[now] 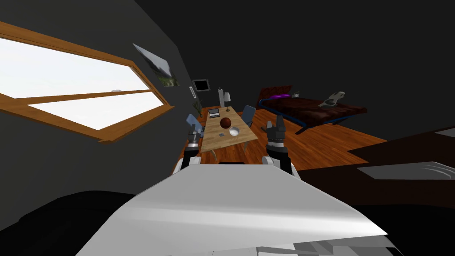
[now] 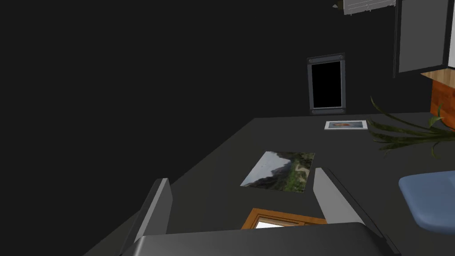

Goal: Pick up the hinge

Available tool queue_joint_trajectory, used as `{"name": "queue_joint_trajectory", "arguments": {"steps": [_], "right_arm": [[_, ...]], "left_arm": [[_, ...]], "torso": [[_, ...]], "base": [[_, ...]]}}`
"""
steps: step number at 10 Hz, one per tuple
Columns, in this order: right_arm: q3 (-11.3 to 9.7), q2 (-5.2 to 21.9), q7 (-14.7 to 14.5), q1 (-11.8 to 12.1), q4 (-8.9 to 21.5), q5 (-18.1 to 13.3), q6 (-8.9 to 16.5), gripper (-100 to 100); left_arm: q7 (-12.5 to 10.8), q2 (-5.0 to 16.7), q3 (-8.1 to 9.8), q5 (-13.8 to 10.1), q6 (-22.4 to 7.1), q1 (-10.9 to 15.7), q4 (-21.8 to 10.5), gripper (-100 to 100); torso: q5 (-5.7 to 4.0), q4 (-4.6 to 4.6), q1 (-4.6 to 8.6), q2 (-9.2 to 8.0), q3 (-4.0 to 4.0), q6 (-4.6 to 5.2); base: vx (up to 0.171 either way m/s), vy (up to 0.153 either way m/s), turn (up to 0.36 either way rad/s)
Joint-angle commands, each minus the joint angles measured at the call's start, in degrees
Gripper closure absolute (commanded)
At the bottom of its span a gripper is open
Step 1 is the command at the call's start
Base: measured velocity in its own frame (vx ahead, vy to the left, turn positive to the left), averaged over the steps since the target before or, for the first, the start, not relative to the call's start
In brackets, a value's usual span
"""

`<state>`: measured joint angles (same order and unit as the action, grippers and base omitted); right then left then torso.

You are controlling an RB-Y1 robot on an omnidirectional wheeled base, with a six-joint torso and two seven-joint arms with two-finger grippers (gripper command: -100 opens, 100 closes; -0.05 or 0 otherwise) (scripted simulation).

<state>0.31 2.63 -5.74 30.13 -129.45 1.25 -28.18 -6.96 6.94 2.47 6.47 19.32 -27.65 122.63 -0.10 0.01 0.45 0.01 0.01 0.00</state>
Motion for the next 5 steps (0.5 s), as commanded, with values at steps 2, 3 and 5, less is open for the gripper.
{"name": "queue_joint_trajectory", "arguments": {"steps": [2, 3, 5], "right_arm": [[0.0, 0.0, 0.0, 0.0, 0.0, 0.0, 0.0, 0], [0.0, 0.0, 0.0, 0.0, 0.0, 0.0, 0.0, 0], [0.0, 0.0, 0.0, 0.0, 0.0, 0.0, 0.0, 0]], "left_arm": [[-0.9, 1.7, 0.36, 0.5, -3.2, 1.4, -2.9, -100], [-1.6, 2.9, 0.83, 0.8, -5.1, 2.4, -5.3, -100], [-2.4, 4.1, 1.34, 1.0, -7.0, 3.4, -7.9, -100]], "torso": [[-0.02, 0.00, 0.09, 0.03, 0.02, 0.01], [-0.01, 0.00, -0.04, 0.05, 0.02, 0.00], [0.03, 0.00, -0.20, 0.01, 0.00, 0.00]], "base": [[0.010, -0.124, -0.009], [0.006, -0.087, -0.021], [0.007, -0.072, -0.016]]}}
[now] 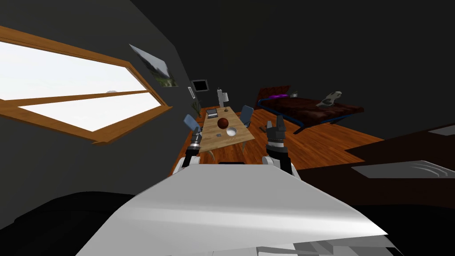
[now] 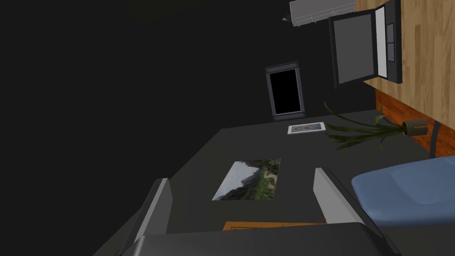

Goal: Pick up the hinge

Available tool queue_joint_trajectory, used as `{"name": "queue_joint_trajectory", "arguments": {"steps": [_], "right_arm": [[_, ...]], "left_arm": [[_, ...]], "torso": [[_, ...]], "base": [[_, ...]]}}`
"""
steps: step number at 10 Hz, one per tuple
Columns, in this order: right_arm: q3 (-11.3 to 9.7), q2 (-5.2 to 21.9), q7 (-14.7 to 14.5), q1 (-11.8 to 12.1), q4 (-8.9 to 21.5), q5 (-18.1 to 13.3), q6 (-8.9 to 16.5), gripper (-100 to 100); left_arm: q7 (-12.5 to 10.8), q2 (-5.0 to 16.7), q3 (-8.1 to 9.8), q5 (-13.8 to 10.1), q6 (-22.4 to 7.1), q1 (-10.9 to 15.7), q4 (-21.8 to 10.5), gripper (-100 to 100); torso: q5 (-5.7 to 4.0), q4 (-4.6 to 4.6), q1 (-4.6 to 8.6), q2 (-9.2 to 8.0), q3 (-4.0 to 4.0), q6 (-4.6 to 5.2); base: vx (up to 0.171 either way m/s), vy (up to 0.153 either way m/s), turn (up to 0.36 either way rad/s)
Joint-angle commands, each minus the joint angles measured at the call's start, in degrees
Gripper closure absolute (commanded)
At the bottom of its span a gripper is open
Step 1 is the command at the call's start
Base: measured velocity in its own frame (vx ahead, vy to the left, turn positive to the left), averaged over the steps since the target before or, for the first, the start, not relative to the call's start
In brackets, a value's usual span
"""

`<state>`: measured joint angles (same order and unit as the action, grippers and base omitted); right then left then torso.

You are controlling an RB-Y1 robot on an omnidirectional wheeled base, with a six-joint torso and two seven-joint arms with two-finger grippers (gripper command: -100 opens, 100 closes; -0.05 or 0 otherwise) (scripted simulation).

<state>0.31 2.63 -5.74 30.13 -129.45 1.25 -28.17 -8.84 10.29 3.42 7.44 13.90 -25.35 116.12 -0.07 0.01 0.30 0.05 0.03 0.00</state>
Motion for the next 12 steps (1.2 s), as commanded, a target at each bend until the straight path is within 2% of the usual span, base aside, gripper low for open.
{"name": "queue_joint_trajectory", "arguments": {"steps": [1, 2, 3, 4, 5, 7, 8, 9, 10, 11, 12], "right_arm": [[0.0, 0.0, 0.0, 0.0, 0.0, 0.0, 0.0, 0], [0.0, 0.0, 0.0, 0.0, 0.0, 0.0, 0.0, 0], [0.0, 0.0, 0.0, 0.0, 0.0, 0.0, 0.0, 0], [0.0, 0.0, 0.0, 0.0, 0.0, 0.0, 0.0, 0], [0.0, 0.0, 0.0, 0.0, 0.0, 0.0, 0.0, 0], [0.0, 0.0, 0.0, 0.0, 0.0, 0.0, 0.0, 0], [0.0, 0.0, 0.0, 0.0, 0.0, 0.0, 0.0, 0], [0.0, 0.0, 0.0, 0.0, 0.0, 0.0, 0.0, 0], [0.0, 0.0, 0.0, 0.0, 0.0, 0.0, 0.0, 0], [0.0, 0.0, 0.0, 0.0, 0.0, 0.0, 0.0, 0], [0.0, 0.0, 0.0, 0.0, 0.0, 0.0, 0.0, 0]], "left_arm": [[-0.5, 0.8, 0.39, 0.1, -1.6, 1.1, -1.4, -100], [-1.3, 2.0, 0.93, 0.4, -3.6, 2.3, -4.0, -100], [-1.3, 2.0, 0.93, 0.4, -3.6, 2.3, -4.2, -100], [-2.1, 3.2, 1.51, 0.7, -5.6, 3.5, -7.1, -100], [-2.1, 3.2, 1.51, 0.7, -5.7, 3.5, -7.1, -100], [-3.7, 5.6, 2.76, 1.4, -9.5, 6.2, -11.6, -100], [-3.7, 5.6, 2.76, 1.4, -10.1, 6.2, -12.9, -100], [-4.6, 6.7, 3.43, 1.8, -12.2, 7.7, -14.9, -100], [-4.6, 6.7, 3.43, 1.8, -12.2, 7.7, -16.4, -100], [-4.6, 6.7, 3.43, 1.8, -12.2, 7.7, -16.6, -100], [-5.4, 7.8, 4.11, 2.1, -14.4, 9.2, -18.9, -100]], "torso": [[0.00, 0.00, 0.00, 0.00, 0.00, 0.00], [0.00, 0.00, -0.04, 0.00, 0.00, 0.00], [-0.01, 0.00, 0.03, -0.03, -0.01, 0.01], [-0.01, -0.01, 0.00, -0.05, -0.03, 0.00], [0.00, -0.01, -0.01, -0.04, -0.02, 0.00], [-0.01, 0.00, 0.03, -0.01, 0.00, 0.01], [-0.05, 0.00, 0.18, 0.03, 0.02, 0.01], [-0.04, 0.01, 0.11, 0.03, 0.02, 0.00], [-0.03, 0.01, 0.10, 0.04, 0.02, 0.01], [-0.02, 0.00, 0.01, 0.00, 0.00, -0.01], [0.02, -0.01, -0.17, -0.05, -0.02, -0.01]], "base": [[0.008, -0.071, -0.007], [-0.003, -0.099, -0.034], [-0.006, -0.082, -0.008], [0.002, -0.081, -0.031], [0.008, -0.074, -0.013], [0.014, -0.119, -0.050], [0.019, -0.113, -0.019], [0.021, -0.108, -0.047], [0.011, -0.082, -0.020], [-0.004, -0.029, 0.005], [-0.004, -0.051, -0.051]]}}
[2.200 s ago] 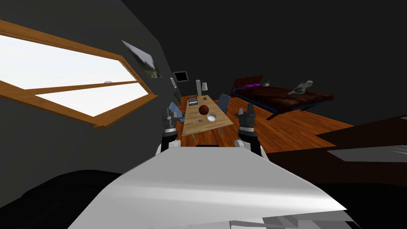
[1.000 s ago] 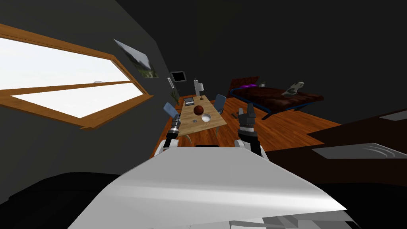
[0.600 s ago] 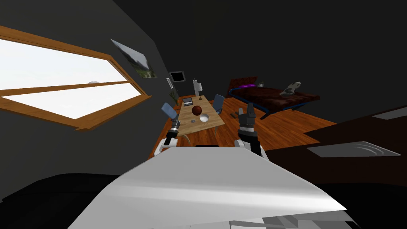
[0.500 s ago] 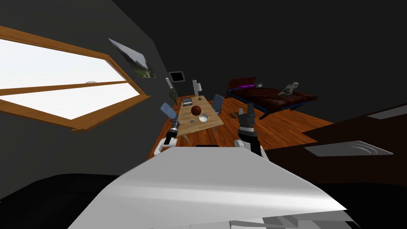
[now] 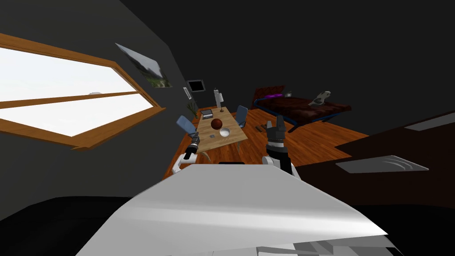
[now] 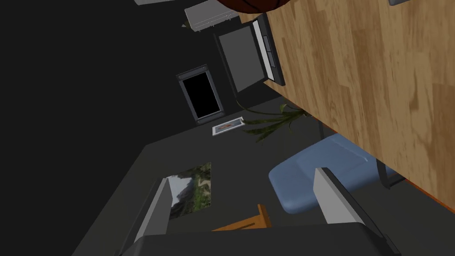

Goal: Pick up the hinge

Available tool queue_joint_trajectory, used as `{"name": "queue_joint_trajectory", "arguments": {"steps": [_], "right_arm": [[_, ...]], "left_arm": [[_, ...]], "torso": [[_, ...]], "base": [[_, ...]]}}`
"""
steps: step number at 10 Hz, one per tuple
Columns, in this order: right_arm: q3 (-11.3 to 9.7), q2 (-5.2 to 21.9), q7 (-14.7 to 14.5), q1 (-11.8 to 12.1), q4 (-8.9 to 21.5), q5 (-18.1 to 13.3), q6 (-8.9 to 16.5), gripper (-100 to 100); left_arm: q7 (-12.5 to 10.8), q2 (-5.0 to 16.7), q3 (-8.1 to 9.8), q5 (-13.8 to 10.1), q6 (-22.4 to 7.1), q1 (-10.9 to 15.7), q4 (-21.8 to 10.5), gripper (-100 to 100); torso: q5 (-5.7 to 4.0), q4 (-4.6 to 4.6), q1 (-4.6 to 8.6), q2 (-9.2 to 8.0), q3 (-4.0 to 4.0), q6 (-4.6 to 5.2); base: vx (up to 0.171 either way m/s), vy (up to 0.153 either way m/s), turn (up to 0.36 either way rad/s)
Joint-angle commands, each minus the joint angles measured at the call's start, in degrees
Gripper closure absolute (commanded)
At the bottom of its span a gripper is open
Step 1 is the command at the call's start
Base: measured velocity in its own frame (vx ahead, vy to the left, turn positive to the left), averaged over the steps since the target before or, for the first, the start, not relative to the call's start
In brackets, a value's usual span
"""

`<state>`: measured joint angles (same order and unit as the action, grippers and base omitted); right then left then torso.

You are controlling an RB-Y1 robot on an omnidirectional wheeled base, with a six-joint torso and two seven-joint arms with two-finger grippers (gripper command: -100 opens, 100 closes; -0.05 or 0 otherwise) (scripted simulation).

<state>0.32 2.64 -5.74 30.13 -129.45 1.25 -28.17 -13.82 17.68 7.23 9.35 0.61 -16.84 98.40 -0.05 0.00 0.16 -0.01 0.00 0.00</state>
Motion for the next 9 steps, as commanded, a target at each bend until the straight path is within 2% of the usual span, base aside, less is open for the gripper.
{"name": "queue_joint_trajectory", "arguments": {"steps": [1, 2, 3, 4, 5, 6, 7, 8, 9], "right_arm": [[0.0, 0.0, 0.0, 0.0, 0.0, 0.0, 0.0, 0], [0.0, 0.0, 0.0, 0.0, 0.0, 0.0, 0.0, 0], [0.0, 0.0, 0.0, 0.0, 0.0, 0.0, 0.0, 0], [0.0, 0.0, 0.0, 0.0, 0.0, 0.0, 0.0, 0], [0.0, 0.0, 0.0, 0.0, 0.0, 0.0, 0.0, 0], [0.0, 0.0, 0.0, 0.0, 0.0, 0.0, 0.0, 0], [0.0, 0.0, 0.0, 0.0, 0.0, 0.0, 0.0, 0], [0.0, 0.0, 0.0, 0.0, 0.0, 0.0, 0.0, 0], [0.0, 0.0, 0.0, 0.0, 0.0, 0.0, 0.0, 0]], "left_arm": [[-0.4, 0.4, 0.31, 0.2, -1.1, 0.7, -2.3, -100], [-1.3, 1.5, 1.02, 0.6, -3.3, 2.2, -4.6, -100], [-1.3, 1.5, 1.02, 0.6, -3.3, 2.2, -5.7, -100], [-2.1, 2.5, 1.75, 1.0, -5.4, 3.8, -7.5, -100], [-2.1, 2.5, 1.75, 1.0, -5.4, 3.8, -9.2, -100], [-3.0, 3.5, 2.49, 1.5, -7.5, 5.4, -11.2, -100], [-3.0, 3.5, 2.49, 1.5, -7.5, 5.4, -12.8, -100], [-3.8, 4.5, 3.25, 1.9, -9.5, 7.1, -14.5, -100], [-3.8, 4.5, 3.25, 1.9, -9.5, 7.1, -16.4, -100]], "torso": [[0.00, 0.00, 0.00, 0.00, 0.00, 0.00], [-0.01, 0.01, 0.02, 0.01, 0.01, -0.01], [-0.03, 0.01, 0.14, 0.06, 0.03, 0.00], [-0.03, 0.02, 0.14, 0.06, 0.04, -0.01], [-0.05, 0.01, 0.22, 0.07, 0.04, 0.01], [-0.04, 0.01, 0.13, 0.05, 0.03, -0.01], [-0.03, 0.02, 0.13, 0.09, 0.05, 0.01], [-0.02, 0.02, 0.05, 0.07, 0.04, -0.02], [-0.03, 0.01, 0.12, 0.04, 0.03, 0.00]], "base": [[0.006, -0.060, -0.038], [0.019, -0.095, -0.060], [0.017, -0.087, -0.024], [0.014, -0.109, -0.066], [0.011, -0.081, -0.031], [0.025, -0.082, -0.069], [0.021, -0.060, -0.033], [0.009, -0.084, -0.081], [0.014, -0.074, -0.036]]}}
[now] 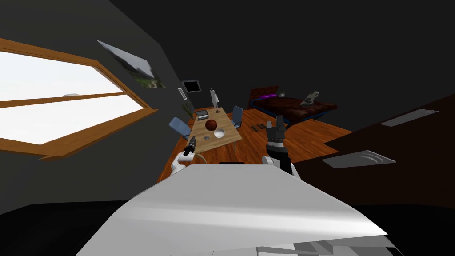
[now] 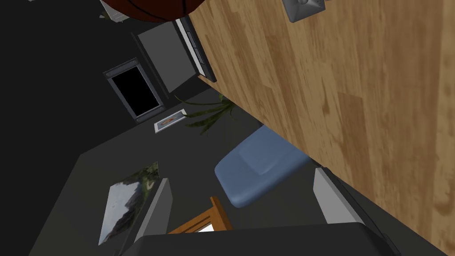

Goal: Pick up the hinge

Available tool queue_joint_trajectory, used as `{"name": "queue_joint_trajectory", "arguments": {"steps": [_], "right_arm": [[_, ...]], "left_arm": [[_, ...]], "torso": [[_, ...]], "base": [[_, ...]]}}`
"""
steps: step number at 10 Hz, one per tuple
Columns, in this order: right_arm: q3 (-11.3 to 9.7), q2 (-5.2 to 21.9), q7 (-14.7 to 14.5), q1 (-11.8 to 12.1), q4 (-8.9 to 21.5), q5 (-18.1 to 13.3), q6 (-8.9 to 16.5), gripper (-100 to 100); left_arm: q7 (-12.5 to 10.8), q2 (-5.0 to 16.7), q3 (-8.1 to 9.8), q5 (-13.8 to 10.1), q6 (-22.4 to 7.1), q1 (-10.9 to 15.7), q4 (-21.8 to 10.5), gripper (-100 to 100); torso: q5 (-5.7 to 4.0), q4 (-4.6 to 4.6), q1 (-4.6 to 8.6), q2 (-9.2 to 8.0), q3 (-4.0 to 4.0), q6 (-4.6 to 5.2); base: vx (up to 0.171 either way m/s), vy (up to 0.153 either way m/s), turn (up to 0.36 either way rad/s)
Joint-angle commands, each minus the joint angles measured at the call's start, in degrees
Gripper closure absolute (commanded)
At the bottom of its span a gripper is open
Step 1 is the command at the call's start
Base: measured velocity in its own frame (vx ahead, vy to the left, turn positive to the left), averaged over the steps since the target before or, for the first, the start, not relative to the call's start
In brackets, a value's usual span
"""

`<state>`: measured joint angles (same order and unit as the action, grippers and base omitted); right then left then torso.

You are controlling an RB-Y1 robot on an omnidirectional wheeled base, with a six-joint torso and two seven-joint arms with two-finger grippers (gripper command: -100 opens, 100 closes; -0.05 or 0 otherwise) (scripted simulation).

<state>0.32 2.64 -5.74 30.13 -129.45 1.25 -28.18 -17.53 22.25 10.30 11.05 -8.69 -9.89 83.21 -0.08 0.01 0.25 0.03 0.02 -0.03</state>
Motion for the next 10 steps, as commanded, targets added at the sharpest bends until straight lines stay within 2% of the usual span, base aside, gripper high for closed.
{"name": "queue_joint_trajectory", "arguments": {"steps": [1, 2, 3, 4, 5, 6, 7, 8, 9, 10], "right_arm": [[0.0, 0.0, 0.0, 0.0, 0.0, 0.0, 0.0, 0], [0.0, 0.0, 0.0, 0.0, 0.0, 0.0, 0.0, 0], [0.0, 0.0, 0.0, 0.0, 0.0, 0.0, 0.0, 0], [0.0, 0.0, 0.0, 0.0, 0.0, 0.0, 0.0, 0], [0.0, 0.0, 0.0, 0.0, 0.0, 0.0, 0.0, 0], [0.0, 0.0, 0.0, 0.0, 0.0, 0.0, 0.0, 0], [0.0, 0.0, 0.0, 0.0, 0.0, 0.0, 0.0, 0], [0.0, 0.0, 0.0, 0.0, 0.0, 0.0, 0.0, 0], [0.0, 0.0, 0.0, 0.0, 0.0, 0.0, 0.0, 0], [0.0, 0.0, 0.0, 0.0, 0.0, 0.0, 0.0, 0]], "left_arm": [[-0.9, 0.9, 0.95, 0.6, -2.1, 1.8, -2.9, -100], [-0.9, 0.9, 0.95, 0.6, -2.1, 1.8, -4.8, -100], [-1.7, 1.8, 1.74, 1.1, -4.0, 3.5, -7.7, -100], [-1.7, 1.8, 1.74, 1.1, -4.0, 3.5, -8.4, -100], [-2.4, 2.8, 2.54, 1.6, -5.7, 5.2, -11.0, -100], [-2.4, 2.8, 2.54, 1.6, -5.7, 5.2, -12.0, -100], [-3.2, 3.7, 3.35, 2.0, -7.4, 7.0, -14.9, -100], [-3.2, 3.7, 3.35, 2.0, -7.4, 7.0, -15.7, -100], [-3.9, 4.6, 4.17, 2.5, -9.0, 8.8, -17.6, -100], [-3.9, 4.6, 4.17, 2.5, -9.0, 8.8, -19.3, -100]], "torso": [[0.00, 0.00, 0.00, 0.00, 0.00, 0.00], [-0.01, 0.00, 0.05, 0.03, 0.01, 0.03], [0.00, 0.00, -0.04, 0.02, 0.01, 0.01], [0.01, 0.01, -0.03, 0.05, 0.03, 0.02], [0.01, 0.01, -0.06, 0.03, 0.02, 0.00], [0.00, 0.00, -0.02, 0.03, 0.02, 0.02], [0.01, 0.00, -0.06, 0.02, 0.01, 0.00], [0.00, 0.00, 0.00, 0.03, 0.02, 0.02], [0.01, 0.00, -0.07, 0.00, 0.01, -0.01], [0.01, 0.00, -0.09, 0.04, 0.02, 0.02]], "base": [[0.021, -0.089, -0.072], [0.019, -0.061, -0.039], [0.031, -0.063, -0.097], [0.025, -0.057, -0.039], [0.021, -0.068, -0.077], [0.019, -0.057, -0.053], [0.026, -0.073, -0.117], [0.020, -0.052, -0.044], [0.026, -0.048, -0.074], [0.020, -0.038, -0.064]]}}
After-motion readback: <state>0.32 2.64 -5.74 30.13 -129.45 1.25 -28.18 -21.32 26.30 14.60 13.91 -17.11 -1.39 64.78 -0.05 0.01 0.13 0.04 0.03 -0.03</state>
